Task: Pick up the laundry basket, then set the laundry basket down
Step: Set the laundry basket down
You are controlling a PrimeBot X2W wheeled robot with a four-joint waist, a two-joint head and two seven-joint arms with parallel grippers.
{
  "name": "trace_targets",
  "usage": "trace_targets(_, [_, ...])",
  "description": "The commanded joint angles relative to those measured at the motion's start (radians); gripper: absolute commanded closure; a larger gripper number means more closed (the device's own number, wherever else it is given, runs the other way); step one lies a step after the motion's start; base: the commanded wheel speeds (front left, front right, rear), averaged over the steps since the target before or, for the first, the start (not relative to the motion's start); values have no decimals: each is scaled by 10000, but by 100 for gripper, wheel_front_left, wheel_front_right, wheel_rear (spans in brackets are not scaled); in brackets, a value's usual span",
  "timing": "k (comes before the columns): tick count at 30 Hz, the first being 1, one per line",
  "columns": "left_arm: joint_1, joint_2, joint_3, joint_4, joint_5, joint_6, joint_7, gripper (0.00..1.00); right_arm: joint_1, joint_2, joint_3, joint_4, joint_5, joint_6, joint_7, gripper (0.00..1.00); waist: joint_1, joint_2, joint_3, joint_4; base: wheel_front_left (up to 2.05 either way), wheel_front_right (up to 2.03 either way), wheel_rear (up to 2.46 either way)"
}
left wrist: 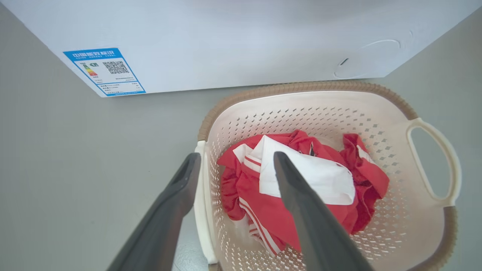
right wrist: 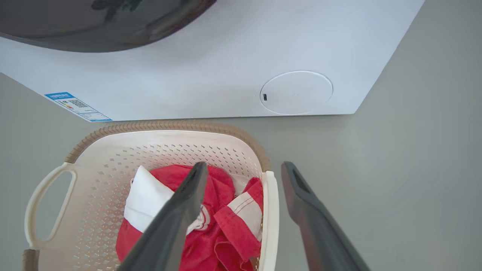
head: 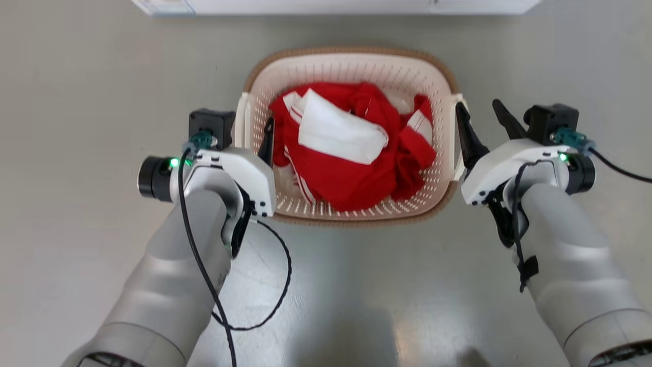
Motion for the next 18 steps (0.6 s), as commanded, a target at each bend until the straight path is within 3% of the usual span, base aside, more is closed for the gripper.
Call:
trace_targets(1, [284,280,248,-211,136,-18,-63,0,460,199,89,-217,-142,62,-63,0,0,0,-513,5,0,0,0])
trace_targets(18, [2506,325,2045,-2478,861,-338,-63,0,2224,199,-757,-2398,-949,62,-63,0,0,0,-3286,32,0,0,0])
